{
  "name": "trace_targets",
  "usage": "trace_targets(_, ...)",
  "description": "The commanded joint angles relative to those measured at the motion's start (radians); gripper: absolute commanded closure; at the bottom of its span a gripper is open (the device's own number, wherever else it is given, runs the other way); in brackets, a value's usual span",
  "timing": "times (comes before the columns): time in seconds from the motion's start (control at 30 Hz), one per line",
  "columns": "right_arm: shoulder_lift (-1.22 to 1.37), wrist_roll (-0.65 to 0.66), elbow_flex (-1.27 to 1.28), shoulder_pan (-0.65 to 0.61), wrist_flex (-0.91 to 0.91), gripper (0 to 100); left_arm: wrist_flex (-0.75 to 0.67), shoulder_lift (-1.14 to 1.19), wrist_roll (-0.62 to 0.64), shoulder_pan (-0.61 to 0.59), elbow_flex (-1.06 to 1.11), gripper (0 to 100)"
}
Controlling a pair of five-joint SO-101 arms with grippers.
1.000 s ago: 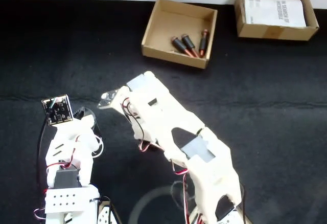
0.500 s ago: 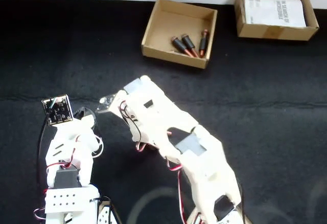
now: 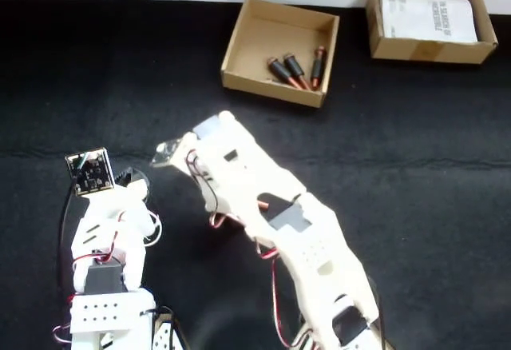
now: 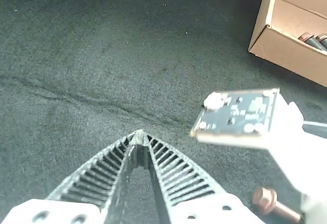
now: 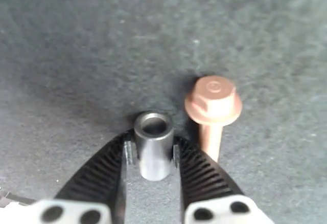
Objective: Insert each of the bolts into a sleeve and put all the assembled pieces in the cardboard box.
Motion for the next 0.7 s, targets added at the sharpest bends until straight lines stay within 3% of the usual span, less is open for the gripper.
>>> trace_targets(0.0, -0.044, 0.000, -0.133, 0.076, 0.059, 99.1, -0.017, -0.002, -0.005, -0.016, 0.025, 97)
trace_targets(0.13, -0.117, 0.000, -0.298, 0.131, 0.171, 99.1, -0.017, 0.004, -0.005, -0.016, 0.025, 97)
trace_targets(0.33, -0.369, -0.112, -0.364, 0.222, 0.171, 99.1, -0.017, 0.005, -0.005, -0.015, 0.025, 97)
trace_targets(0.67, -0.946, -0.198, -0.041, 0.332, 0.171, 99.1, -0.014, 0.007, -0.003, -0.008, 0.025, 97)
